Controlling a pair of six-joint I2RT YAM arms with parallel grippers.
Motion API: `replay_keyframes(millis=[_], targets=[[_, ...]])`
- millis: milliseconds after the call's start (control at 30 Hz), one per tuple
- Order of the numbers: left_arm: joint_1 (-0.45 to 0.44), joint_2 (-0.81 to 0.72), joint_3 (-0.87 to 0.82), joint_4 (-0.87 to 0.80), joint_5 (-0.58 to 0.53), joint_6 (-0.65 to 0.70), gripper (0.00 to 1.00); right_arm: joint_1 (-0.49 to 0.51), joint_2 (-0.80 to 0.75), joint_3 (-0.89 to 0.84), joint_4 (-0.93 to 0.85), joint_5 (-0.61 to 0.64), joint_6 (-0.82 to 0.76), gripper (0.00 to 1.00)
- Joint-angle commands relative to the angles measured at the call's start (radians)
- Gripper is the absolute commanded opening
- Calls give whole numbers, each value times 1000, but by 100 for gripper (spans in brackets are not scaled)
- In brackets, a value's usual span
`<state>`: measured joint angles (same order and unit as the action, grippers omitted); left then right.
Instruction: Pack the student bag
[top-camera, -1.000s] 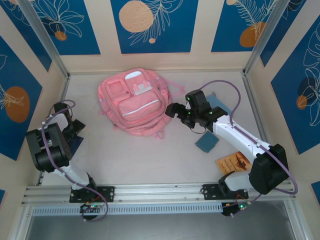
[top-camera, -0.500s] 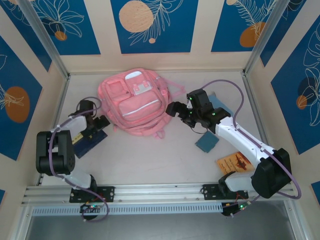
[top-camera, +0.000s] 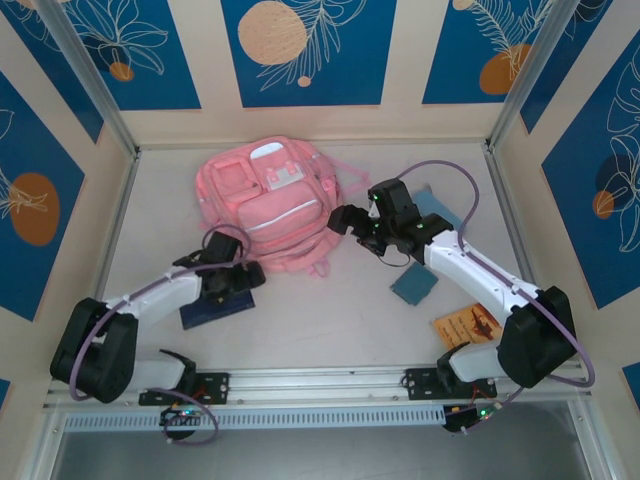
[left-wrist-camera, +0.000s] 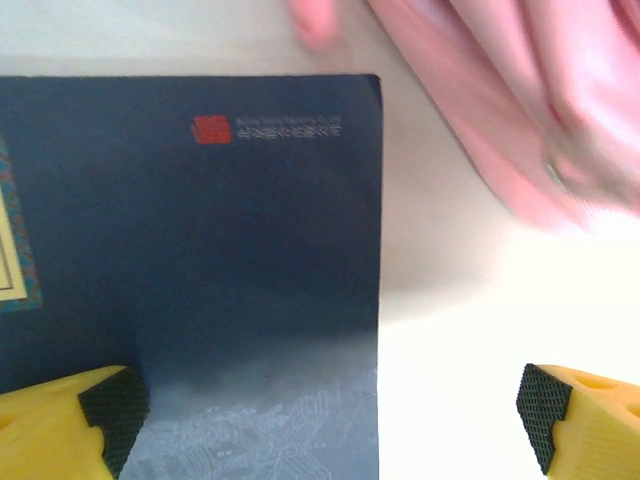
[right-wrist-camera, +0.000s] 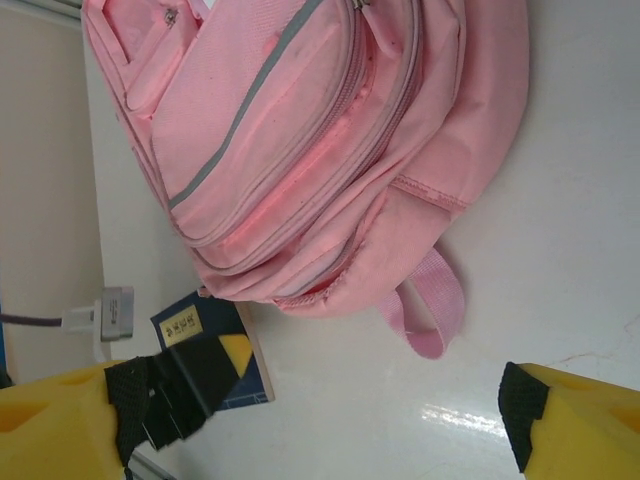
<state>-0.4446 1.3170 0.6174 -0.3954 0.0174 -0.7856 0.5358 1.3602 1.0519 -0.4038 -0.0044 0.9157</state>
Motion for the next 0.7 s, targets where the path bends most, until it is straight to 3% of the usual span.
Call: replay_keyframes(millis=[0, 167, 267, 400, 500, 667], targets=[[-109, 68, -45, -88, 93, -94, 98, 6, 22, 9, 15, -8, 8, 92], [-277, 162, 68, -88, 98, -110, 97, 4, 39, 16, -10, 25, -5, 91], [-324, 202, 137, -114, 109, -100, 97, 1, 42, 14, -34, 46, -22, 90], [-316, 163, 203, -178, 78, -59, 98, 4, 58, 14, -66, 64, -71, 86], [-281, 96, 241, -250, 44, -18, 98, 18, 91, 35, -84, 49, -138, 75], [-196, -36, 254, -371, -36, 28, 80, 117, 205, 123, -114, 56, -233, 57]])
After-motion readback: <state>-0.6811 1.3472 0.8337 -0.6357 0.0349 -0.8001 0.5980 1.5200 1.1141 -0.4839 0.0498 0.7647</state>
